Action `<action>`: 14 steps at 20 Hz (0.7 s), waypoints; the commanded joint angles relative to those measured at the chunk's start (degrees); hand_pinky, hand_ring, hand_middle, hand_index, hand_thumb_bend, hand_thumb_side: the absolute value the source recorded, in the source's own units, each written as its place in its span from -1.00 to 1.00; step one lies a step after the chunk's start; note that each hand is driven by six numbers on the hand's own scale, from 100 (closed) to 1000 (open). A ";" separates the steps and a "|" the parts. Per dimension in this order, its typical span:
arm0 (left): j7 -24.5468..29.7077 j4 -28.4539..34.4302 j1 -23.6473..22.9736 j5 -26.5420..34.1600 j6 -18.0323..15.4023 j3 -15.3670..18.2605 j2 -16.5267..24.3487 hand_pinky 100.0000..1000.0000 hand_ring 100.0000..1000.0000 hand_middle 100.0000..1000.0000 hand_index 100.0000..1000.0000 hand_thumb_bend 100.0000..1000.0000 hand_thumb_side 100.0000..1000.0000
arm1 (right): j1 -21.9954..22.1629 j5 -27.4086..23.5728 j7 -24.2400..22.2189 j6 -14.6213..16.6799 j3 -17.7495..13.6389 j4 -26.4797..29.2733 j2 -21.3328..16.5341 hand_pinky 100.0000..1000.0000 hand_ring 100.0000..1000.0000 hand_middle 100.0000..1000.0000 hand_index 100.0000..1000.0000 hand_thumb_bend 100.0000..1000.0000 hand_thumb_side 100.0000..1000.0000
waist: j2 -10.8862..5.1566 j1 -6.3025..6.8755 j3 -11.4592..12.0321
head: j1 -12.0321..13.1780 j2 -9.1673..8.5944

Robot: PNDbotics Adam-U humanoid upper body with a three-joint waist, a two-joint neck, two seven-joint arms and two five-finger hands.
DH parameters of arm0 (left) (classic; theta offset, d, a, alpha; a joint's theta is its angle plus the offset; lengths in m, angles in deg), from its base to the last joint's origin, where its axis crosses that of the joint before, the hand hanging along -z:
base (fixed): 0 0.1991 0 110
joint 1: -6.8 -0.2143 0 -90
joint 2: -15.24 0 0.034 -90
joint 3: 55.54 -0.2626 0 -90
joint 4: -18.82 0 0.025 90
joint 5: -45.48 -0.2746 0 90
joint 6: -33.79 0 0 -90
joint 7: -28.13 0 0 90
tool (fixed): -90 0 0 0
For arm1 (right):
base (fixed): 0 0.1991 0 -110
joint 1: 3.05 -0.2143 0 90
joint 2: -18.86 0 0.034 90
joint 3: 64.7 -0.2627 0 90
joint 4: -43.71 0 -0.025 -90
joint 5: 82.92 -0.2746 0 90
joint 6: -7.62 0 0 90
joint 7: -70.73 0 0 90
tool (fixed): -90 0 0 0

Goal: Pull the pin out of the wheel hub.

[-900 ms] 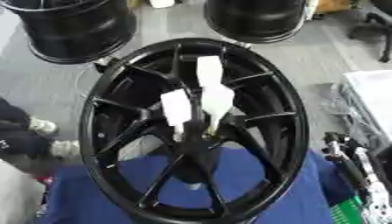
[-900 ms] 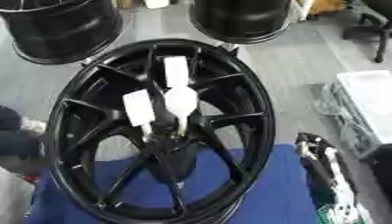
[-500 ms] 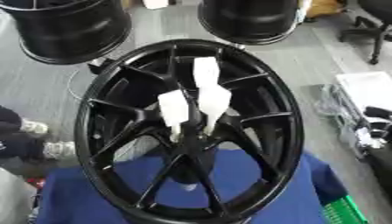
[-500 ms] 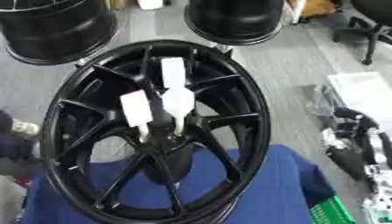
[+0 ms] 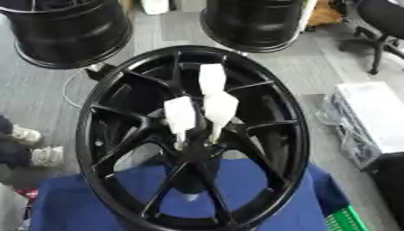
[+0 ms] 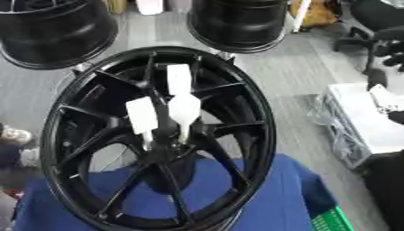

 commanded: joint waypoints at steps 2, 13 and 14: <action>1.12 1.25 0.21 -0.49 -0.08 -0.57 1.48 0.24 0.37 0.06 0.36 -0.45 0.53 | -5.77 -2.18 -8.62 0.99 4.99 1.18 -7.43 0.40 0.52 0.66 0.70 -1.00 -0.78 | -0.92 -0.28 0.38 | -0.44 -0.41; 2.68 0.97 0.03 -1.11 -0.12 -1.29 1.22 0.24 0.38 0.06 0.36 -0.45 0.54 | -22.87 0.93 -26.31 -1.64 15.71 1.11 -3.23 0.48 0.60 0.76 0.80 -1.00 -0.76 | -0.74 -0.30 1.29 | -1.28 -0.58; 2.78 0.91 0.00 -1.15 -0.14 -1.35 1.17 0.24 0.38 0.06 0.36 -0.45 0.54 | -24.42 1.57 -27.53 -1.93 16.56 0.93 -2.19 0.48 0.60 0.77 0.80 -1.00 -0.76 | -0.75 -0.23 1.32 | -1.36 -0.53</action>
